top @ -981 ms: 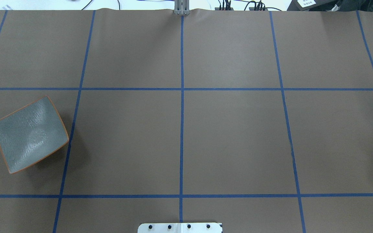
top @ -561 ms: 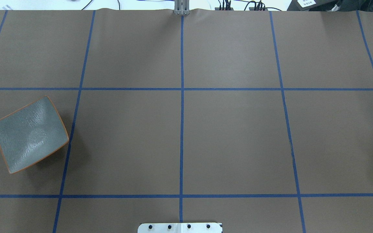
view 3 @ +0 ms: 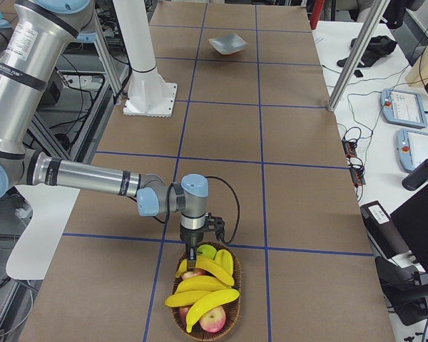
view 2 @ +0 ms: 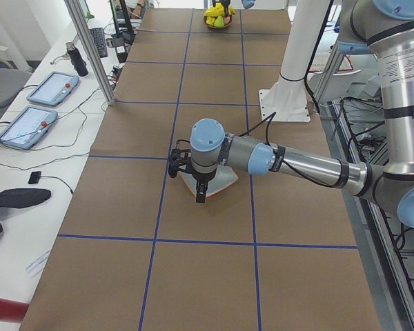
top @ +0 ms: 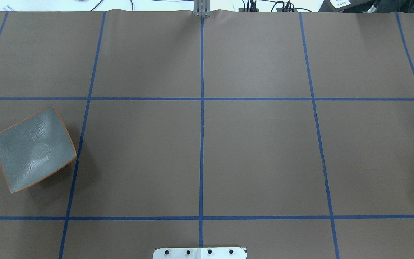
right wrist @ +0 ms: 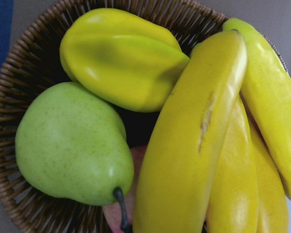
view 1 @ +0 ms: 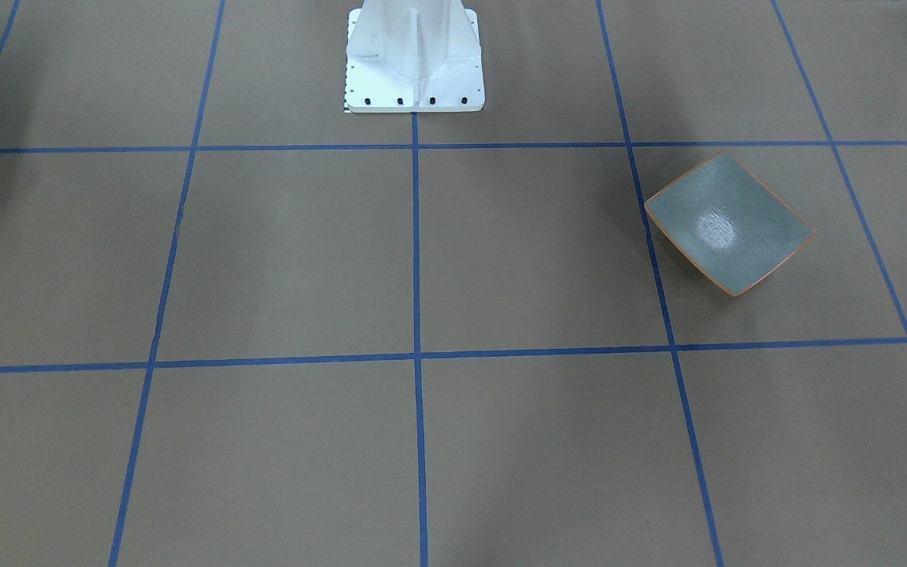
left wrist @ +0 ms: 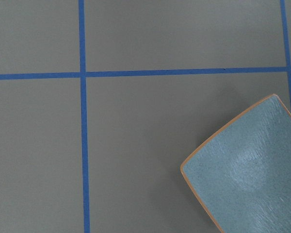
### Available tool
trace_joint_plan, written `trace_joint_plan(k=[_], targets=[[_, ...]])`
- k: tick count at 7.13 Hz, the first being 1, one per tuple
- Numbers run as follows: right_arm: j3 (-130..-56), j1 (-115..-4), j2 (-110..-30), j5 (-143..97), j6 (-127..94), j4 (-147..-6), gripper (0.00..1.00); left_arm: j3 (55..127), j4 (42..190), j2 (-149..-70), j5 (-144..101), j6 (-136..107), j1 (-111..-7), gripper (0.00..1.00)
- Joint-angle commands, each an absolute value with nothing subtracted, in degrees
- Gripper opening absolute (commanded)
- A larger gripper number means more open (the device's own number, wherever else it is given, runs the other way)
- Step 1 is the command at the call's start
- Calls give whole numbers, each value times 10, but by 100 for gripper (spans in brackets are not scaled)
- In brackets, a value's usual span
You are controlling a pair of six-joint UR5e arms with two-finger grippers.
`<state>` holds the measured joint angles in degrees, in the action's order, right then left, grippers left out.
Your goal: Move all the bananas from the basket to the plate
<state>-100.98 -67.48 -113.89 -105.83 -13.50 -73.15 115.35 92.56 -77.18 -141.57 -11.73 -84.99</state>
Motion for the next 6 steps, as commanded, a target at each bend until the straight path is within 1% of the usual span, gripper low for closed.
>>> trace_joint_plan(k=[1, 3, 5, 6], targets=[[-1044, -683, -1144, -1060, -129, -736, 0, 1154, 925, -773, -1417, -118, -850, 100], [-1050, -747, -1140, -1073, -57, -741, 0, 1155, 925, -773, -1417, -119, -850, 100], [-1076, -757, -1136, -1091, -59, -741, 0, 1155, 925, -775, -1418, -119, -850, 100], [-1075, -760, -1115, -1132, -66, -741, 0, 1155, 926, -777, -1418, -119, -850, 100]])
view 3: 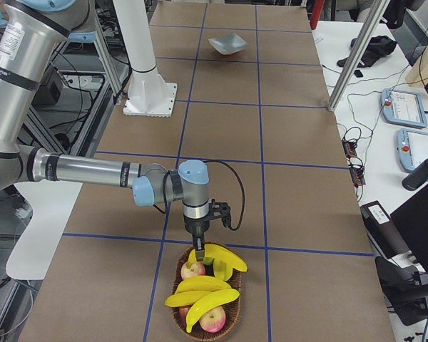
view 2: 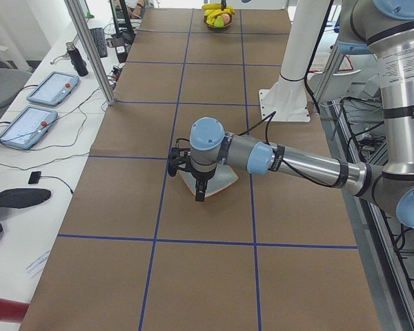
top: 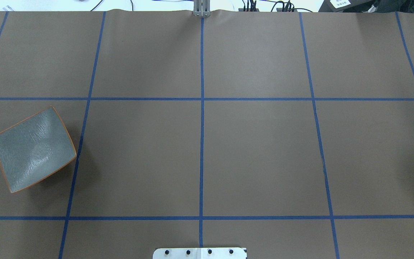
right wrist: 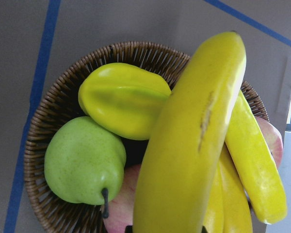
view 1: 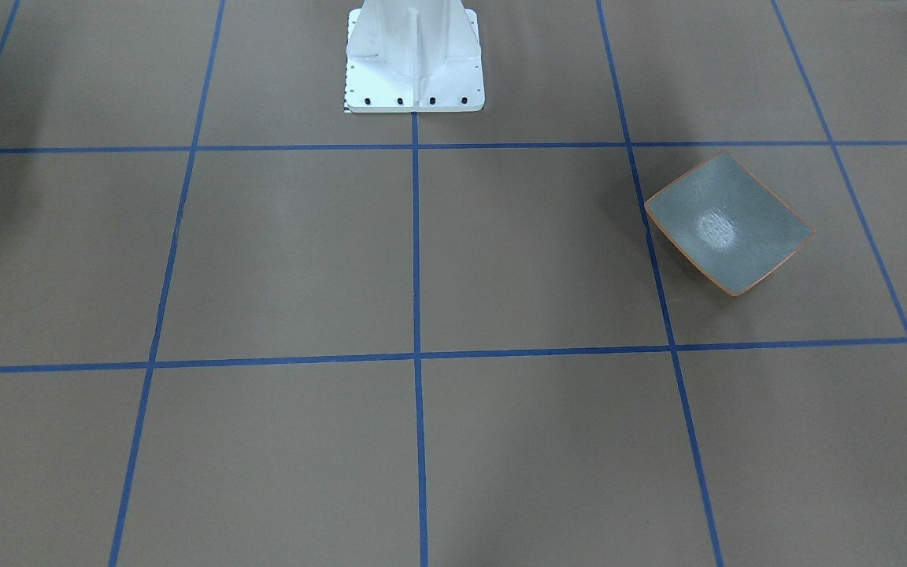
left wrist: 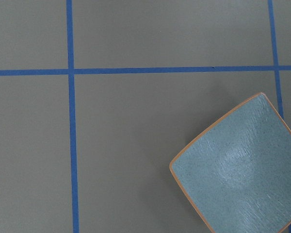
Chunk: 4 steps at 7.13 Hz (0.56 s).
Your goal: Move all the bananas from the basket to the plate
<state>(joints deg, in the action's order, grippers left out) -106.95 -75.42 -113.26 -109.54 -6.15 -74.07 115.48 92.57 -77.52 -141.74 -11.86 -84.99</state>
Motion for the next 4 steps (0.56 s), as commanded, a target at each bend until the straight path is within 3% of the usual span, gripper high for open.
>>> trace_joint_plan(k=[1, 4], targets=[[-1073, -761, -1092, -1181, -79, -742, 0, 1155, 927, -779, -1418, -127, -850, 100], [-1076, -762, -1013, -1321, -204, -736, 0, 1152, 928, -836, -1428, -215, -846, 99]])
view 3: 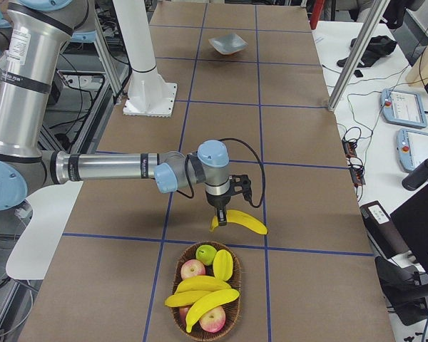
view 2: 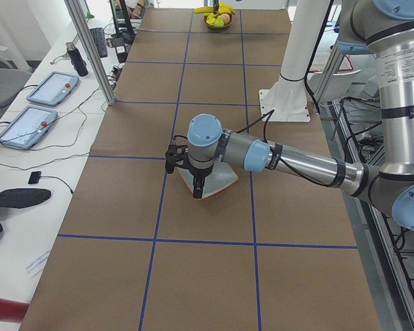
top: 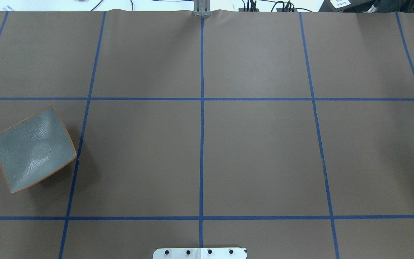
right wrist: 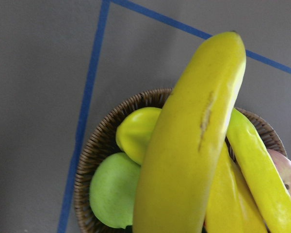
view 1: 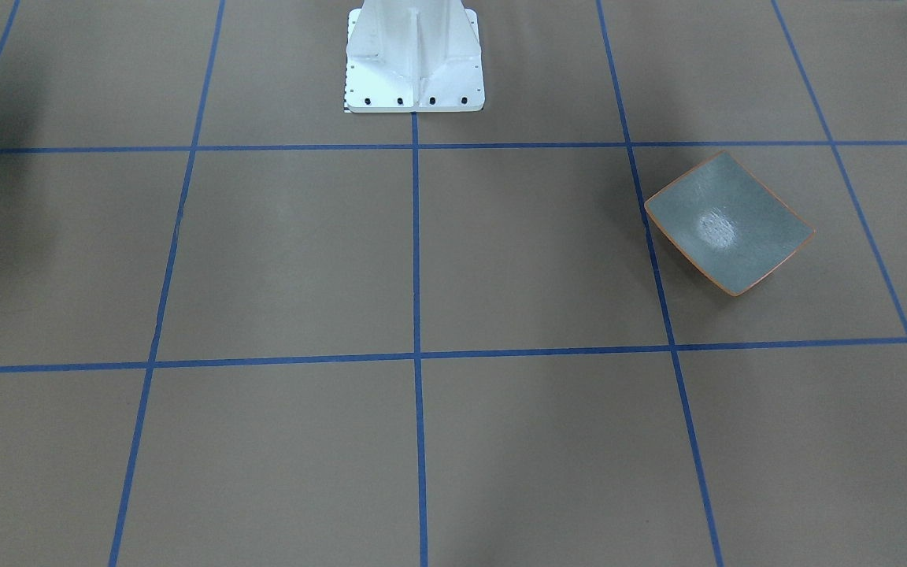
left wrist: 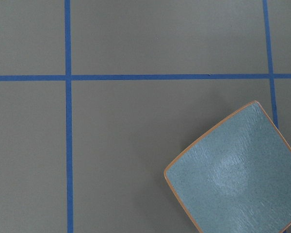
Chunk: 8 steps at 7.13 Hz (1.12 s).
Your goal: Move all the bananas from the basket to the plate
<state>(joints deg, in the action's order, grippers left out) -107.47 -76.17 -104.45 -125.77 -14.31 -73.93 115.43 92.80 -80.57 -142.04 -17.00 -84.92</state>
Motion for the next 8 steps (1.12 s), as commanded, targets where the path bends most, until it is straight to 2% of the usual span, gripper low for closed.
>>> trace_joint_plan(k=[1, 6, 8], targets=[[-1078, -762, -987, -1366, -263, -732, 0, 1149, 928, -869, -1446, -260, -840, 99], [-1085, -754, -816, -1520, -528, -730, 0, 1106, 932, -1066, -1453, -539, -718, 98], [-1133, -694, -764, -1422, -623, -729, 0, 1100, 992, -1095, -1422, -644, -670, 98]])
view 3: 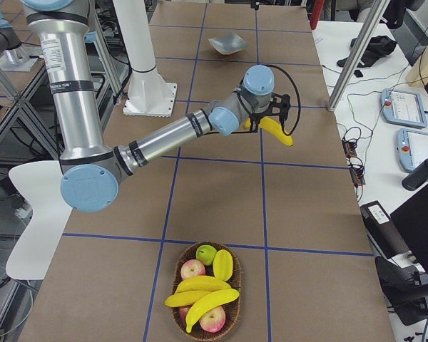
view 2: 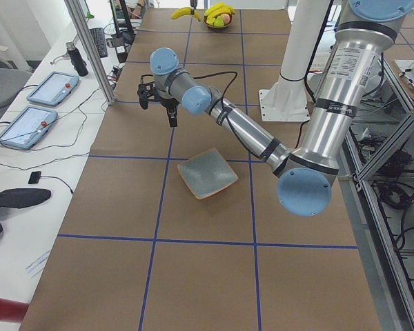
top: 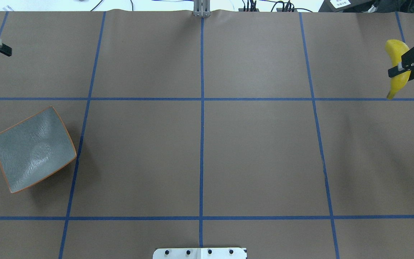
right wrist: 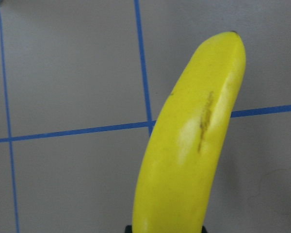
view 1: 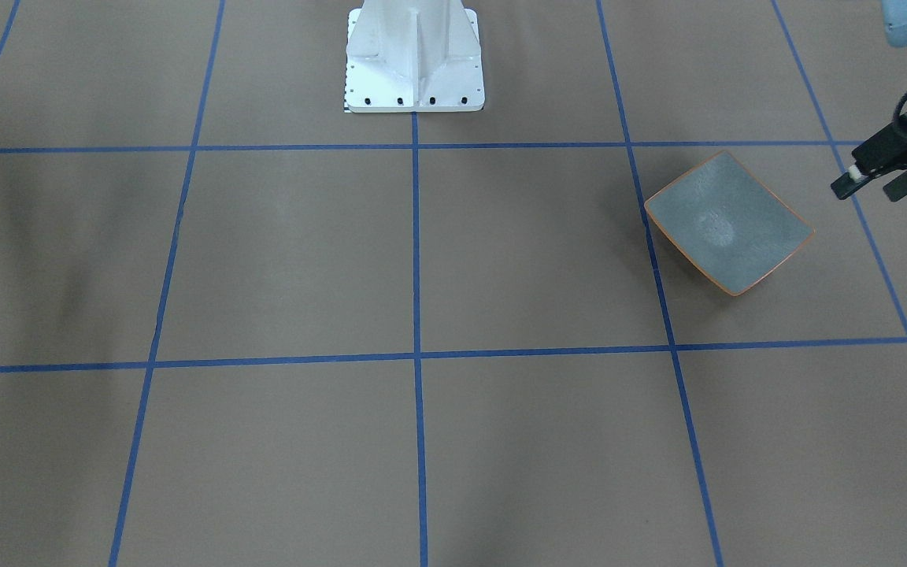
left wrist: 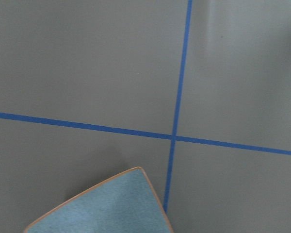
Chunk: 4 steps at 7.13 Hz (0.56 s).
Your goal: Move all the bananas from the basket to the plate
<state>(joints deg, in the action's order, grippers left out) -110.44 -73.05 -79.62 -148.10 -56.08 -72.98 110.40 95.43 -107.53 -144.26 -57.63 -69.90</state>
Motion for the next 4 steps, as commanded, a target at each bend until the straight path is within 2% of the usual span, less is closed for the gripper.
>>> trace_joint_plan(k=[1, 4], targets=[[-1150, -657, -750, -1352, -658, -729, 0, 1087, 1038, -1096, -1398, -684, -656, 98], [-1171, -580, -710, -1216, -782, -729, 0, 1056, 1079, -1138, -1368, -770, -631, 99]])
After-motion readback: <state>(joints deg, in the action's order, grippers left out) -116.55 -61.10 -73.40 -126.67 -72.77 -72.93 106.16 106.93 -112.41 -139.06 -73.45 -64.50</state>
